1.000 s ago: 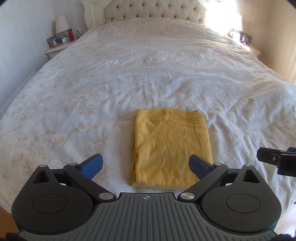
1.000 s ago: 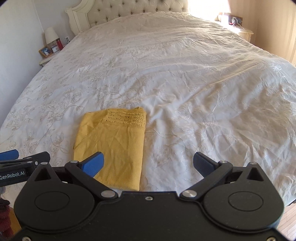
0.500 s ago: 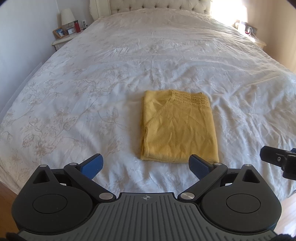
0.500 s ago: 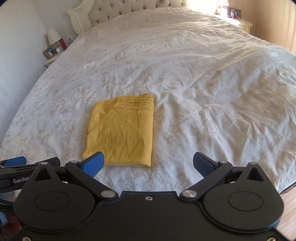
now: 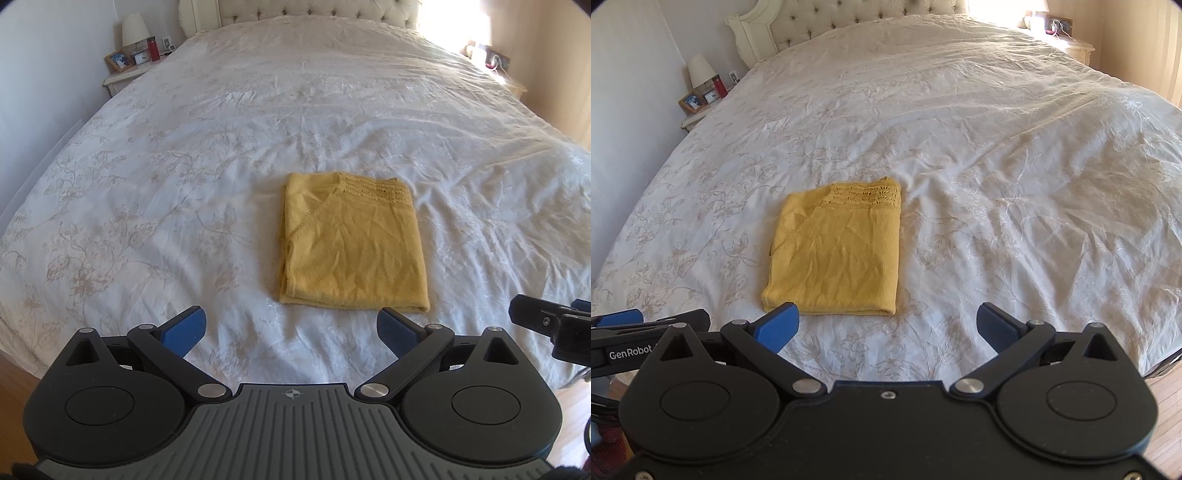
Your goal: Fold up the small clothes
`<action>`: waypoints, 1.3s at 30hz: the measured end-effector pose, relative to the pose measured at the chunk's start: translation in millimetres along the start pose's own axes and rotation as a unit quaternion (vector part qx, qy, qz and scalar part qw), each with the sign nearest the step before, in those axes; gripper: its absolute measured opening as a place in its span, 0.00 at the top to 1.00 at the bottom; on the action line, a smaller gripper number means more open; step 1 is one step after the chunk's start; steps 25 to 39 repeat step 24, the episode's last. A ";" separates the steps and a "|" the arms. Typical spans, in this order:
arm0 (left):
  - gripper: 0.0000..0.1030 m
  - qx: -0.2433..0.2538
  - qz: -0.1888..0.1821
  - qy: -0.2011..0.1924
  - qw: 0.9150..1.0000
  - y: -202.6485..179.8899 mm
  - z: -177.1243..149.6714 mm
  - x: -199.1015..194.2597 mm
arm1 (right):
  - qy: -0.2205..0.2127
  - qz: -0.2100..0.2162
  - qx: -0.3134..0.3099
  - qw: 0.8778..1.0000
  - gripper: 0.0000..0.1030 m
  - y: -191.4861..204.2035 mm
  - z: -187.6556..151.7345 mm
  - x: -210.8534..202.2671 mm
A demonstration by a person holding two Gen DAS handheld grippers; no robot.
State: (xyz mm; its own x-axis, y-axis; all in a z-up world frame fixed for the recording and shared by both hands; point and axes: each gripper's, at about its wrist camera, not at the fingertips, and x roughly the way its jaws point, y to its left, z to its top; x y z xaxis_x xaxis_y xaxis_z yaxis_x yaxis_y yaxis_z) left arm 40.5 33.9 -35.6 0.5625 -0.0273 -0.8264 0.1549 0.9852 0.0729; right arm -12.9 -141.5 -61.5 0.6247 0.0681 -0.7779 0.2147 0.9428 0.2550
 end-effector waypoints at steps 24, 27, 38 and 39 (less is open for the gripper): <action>0.03 -0.008 -0.005 0.007 1.000 3.1 -1.6 3.6 | -0.003 0.018 -0.003 1.000 0.01 6.0 2.1 0.0; 0.03 -0.008 -0.005 0.007 1.000 3.1 -1.6 3.6 | -0.003 0.018 -0.003 1.000 0.01 6.0 2.1 0.0; 0.03 -0.008 -0.005 0.007 1.000 3.1 -1.6 3.6 | -0.003 0.018 -0.003 1.000 0.01 6.0 2.1 0.0; 0.03 -0.008 -0.005 0.007 1.000 3.1 -1.6 3.6 | -0.003 0.018 -0.003 1.000 0.01 6.0 2.1 0.0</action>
